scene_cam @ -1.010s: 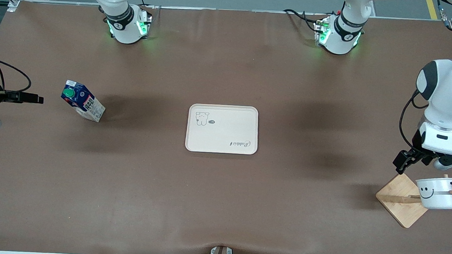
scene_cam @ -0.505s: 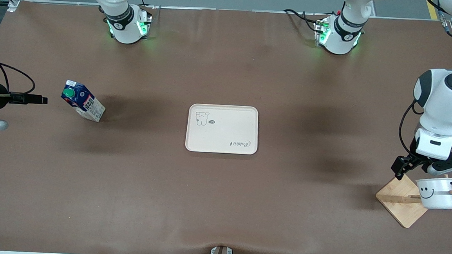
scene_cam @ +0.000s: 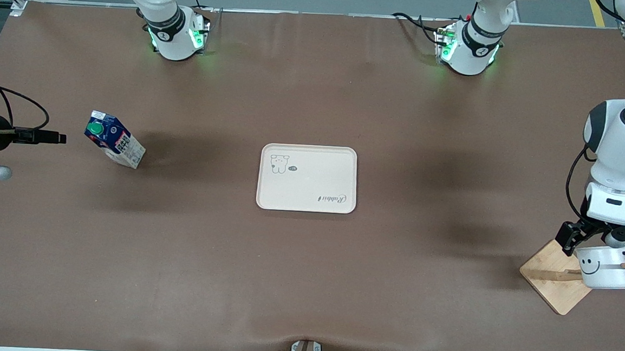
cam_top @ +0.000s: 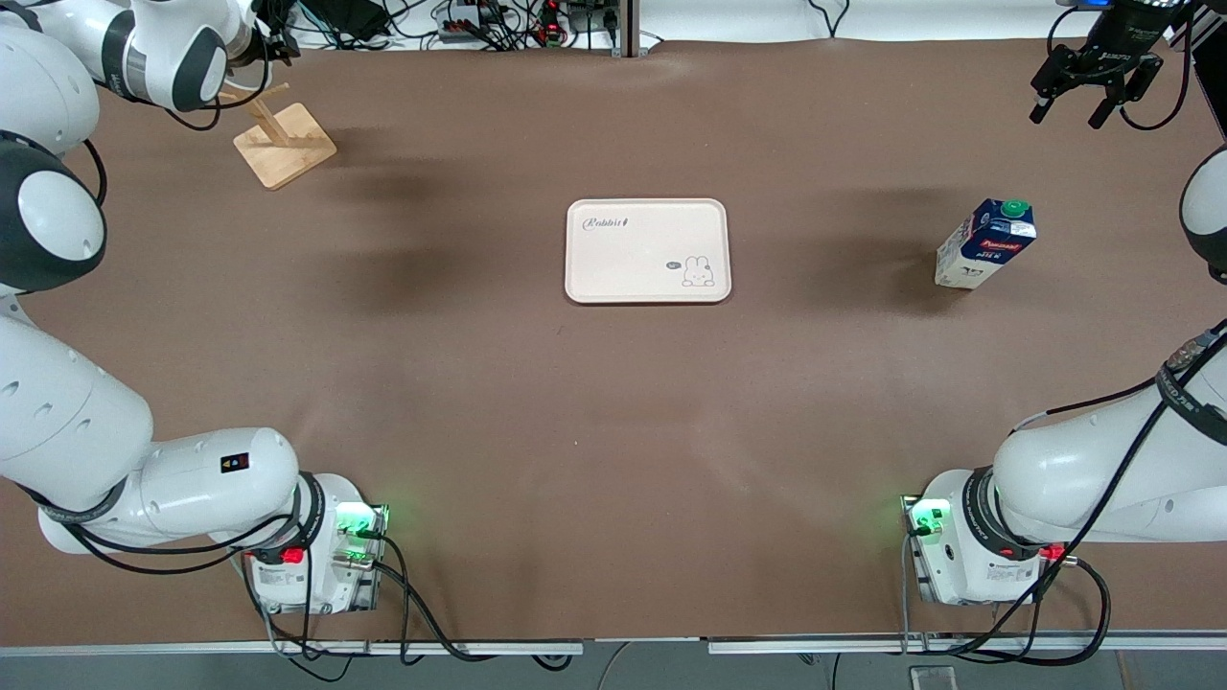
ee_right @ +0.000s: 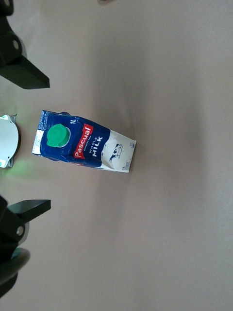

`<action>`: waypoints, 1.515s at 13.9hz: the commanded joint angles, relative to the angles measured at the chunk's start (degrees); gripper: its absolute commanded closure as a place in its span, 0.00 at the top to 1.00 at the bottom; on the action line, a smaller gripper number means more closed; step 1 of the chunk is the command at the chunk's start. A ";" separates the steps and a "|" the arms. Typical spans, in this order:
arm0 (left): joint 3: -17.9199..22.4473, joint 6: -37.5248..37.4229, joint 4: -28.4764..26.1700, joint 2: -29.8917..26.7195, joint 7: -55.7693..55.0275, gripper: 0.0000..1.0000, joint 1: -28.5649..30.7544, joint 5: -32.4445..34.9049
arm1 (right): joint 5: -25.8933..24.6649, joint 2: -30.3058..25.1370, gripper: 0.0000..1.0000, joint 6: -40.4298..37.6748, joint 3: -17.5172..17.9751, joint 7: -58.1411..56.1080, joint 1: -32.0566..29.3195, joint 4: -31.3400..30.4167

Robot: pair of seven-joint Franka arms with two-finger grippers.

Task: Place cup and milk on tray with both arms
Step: 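Grasp the white mug on the stand with the left gripper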

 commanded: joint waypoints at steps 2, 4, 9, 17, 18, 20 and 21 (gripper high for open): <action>-0.27 4.21 1.59 2.25 -1.76 1.00 0.40 1.39 | 0.37 0.25 1.00 -1.03 0.30 0.61 -0.15 1.01; -0.18 6.85 1.59 3.30 -1.76 1.00 0.83 1.39 | 0.37 0.25 1.00 -0.94 0.30 0.61 -0.15 1.01; -0.18 8.79 1.50 4.45 -1.41 0.77 1.45 1.65 | 0.37 0.25 1.00 -0.94 0.30 0.61 -0.06 1.09; -0.09 8.79 1.42 4.45 -0.71 0.13 1.45 2.61 | 0.37 0.25 1.00 -0.85 0.30 0.70 -0.06 1.01; -0.09 8.79 1.50 4.45 -0.36 0.09 1.37 3.22 | 0.37 0.25 1.00 -0.85 0.30 0.70 -0.06 1.01; -0.18 8.79 1.59 4.45 -0.27 0.00 1.10 3.49 | 0.37 0.25 1.00 -0.85 0.30 0.70 -0.06 0.92; -0.18 8.79 1.59 4.45 -0.01 0.00 1.01 3.76 | 0.37 0.25 1.00 -0.76 0.30 0.70 -0.06 1.01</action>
